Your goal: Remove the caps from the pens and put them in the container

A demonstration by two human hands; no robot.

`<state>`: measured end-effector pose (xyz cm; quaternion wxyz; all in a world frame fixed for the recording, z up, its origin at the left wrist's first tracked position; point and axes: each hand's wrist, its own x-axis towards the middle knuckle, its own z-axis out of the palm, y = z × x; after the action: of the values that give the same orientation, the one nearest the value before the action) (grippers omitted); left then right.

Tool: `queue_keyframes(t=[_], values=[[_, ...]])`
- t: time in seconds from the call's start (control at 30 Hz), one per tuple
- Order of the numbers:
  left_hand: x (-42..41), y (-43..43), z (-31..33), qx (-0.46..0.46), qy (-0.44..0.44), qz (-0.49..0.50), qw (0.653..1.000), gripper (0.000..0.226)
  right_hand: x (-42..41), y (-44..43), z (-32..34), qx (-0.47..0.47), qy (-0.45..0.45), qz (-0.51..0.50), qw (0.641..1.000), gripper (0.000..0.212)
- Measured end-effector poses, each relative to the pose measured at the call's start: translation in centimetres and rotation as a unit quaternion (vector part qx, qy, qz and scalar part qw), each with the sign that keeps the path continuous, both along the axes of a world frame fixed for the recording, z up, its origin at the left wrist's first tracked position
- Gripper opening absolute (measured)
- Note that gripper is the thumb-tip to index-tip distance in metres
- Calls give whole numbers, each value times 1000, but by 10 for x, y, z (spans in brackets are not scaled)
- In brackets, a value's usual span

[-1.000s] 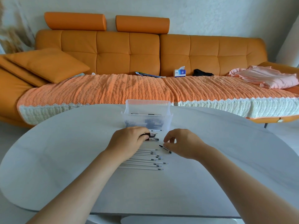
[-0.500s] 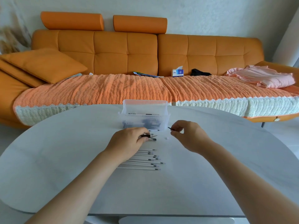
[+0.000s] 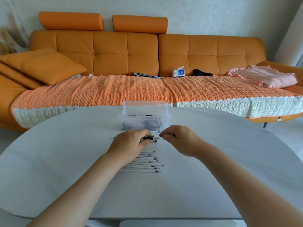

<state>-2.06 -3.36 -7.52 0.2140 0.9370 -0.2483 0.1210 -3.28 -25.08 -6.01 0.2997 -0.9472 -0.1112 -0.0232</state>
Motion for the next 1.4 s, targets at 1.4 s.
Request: queue_keyframes(t=[1.4], values=[[12, 40, 17, 34, -52, 8, 998, 15, 7, 43, -6, 86, 21, -19, 996, 17]])
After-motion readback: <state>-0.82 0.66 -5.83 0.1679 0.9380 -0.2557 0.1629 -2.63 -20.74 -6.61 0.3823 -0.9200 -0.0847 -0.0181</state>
